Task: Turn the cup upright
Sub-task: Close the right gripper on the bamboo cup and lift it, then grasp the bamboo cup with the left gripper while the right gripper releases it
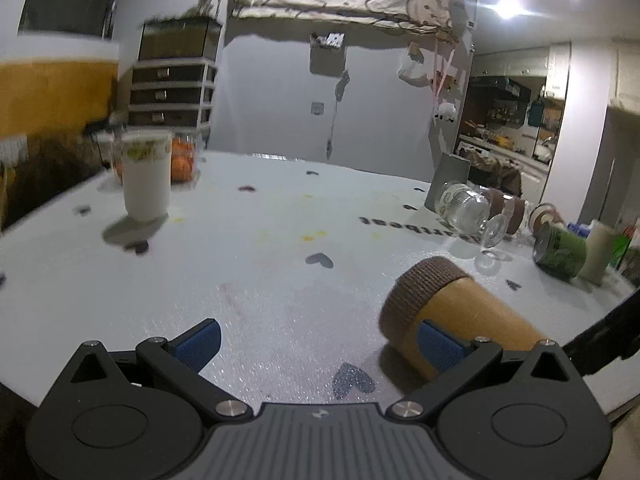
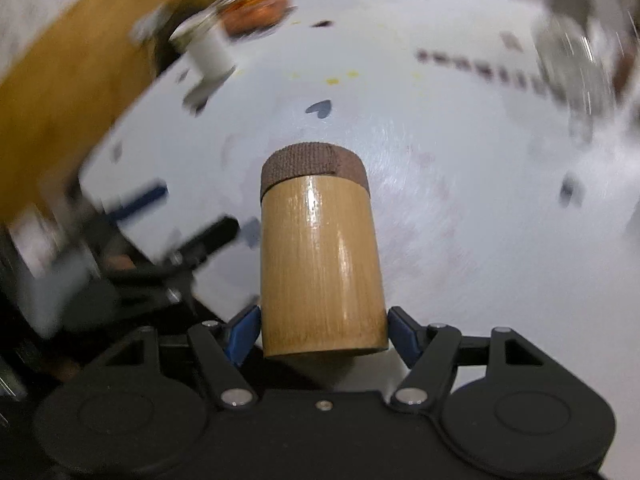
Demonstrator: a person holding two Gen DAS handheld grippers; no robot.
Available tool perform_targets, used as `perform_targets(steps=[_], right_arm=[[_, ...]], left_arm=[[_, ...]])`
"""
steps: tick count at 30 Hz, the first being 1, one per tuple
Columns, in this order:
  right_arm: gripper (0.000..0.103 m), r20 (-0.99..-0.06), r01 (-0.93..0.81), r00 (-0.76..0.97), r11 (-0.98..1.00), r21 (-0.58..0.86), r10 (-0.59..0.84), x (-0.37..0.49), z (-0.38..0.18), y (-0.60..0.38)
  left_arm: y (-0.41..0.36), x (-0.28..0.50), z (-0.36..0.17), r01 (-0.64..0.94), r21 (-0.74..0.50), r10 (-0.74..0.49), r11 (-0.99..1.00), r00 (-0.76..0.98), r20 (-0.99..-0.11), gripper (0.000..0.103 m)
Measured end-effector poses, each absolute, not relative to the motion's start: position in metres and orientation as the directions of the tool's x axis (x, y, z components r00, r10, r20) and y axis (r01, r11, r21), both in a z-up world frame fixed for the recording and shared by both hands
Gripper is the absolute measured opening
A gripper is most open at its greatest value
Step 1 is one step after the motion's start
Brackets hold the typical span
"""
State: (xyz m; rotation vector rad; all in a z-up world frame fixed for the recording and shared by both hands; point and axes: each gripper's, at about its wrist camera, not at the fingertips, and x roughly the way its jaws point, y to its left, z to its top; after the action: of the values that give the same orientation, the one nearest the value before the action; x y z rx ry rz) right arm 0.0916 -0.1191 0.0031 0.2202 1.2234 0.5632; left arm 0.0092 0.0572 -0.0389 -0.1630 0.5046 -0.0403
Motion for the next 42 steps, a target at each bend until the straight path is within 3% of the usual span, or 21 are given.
perform_targets(steps=[4,7,15,24,26,28,34,39,42], right_arm=[[0.07,-0.723,-0.085,0.163,0.74,0.667,0.671,0.089,-0.021,-0.127],[0.07,-0.665,-0.033,0.184,0.681,0.732,0.724,0.081,-0.029,-0.125],[0.07,-0.559,0.024,0.25,0.573,0.819,0.79,0.08,-0.043,-0.126],[0.07,-0.532,-0.026,0.302,0.565,0.825,0.791,0.08,-0.042,-0.13],[0.07,-0.529,-0.027,0.304,0.562,0.826,0.792,0.08,-0.043,-0.13],[0.07,-0.528,-0.031,0.304,0.562,0.826,0.793,0.076,-0.042,-0.134],[0.07,-0.539,-0.059,0.31,0.581,0.812,0.783,0.075,-0.039,-0.132],[0.072,-0.554,-0.096,0.304,0.604,0.791,0.775,0.074,-0.034,-0.128],[0.085,-0.545,-0.143,0.328,0.611,0.779,0.771,0.07,-0.026,-0.128]], left_arm=[[0.076,0.015,-0.041,-0.044,-0.257,-0.097,0.965,0.855,-0.509,0.103],[0.089,0.02,-0.038,-0.083,-0.281,-0.086,0.956,0.836,-0.542,0.103],[0.11,0.066,-0.014,-0.002,-0.553,-0.397,0.833,0.694,-0.601,0.102],[0.07,0.117,-0.017,-0.037,-0.49,-0.382,0.871,0.577,-0.722,0.101],[0.067,0.126,-0.025,-0.089,-0.477,-0.363,0.874,0.532,-0.765,0.094],[0.065,0.132,-0.032,-0.12,-0.47,-0.357,0.874,0.498,-0.79,0.092],[0.066,0.139,-0.036,-0.163,-0.51,-0.369,0.845,0.514,-0.775,0.074],[0.066,0.129,-0.028,-0.097,-0.507,-0.374,0.856,0.56,-0.739,0.073],[0.069,0.115,-0.006,-0.043,-0.44,-0.307,0.897,0.656,-0.689,0.073]])
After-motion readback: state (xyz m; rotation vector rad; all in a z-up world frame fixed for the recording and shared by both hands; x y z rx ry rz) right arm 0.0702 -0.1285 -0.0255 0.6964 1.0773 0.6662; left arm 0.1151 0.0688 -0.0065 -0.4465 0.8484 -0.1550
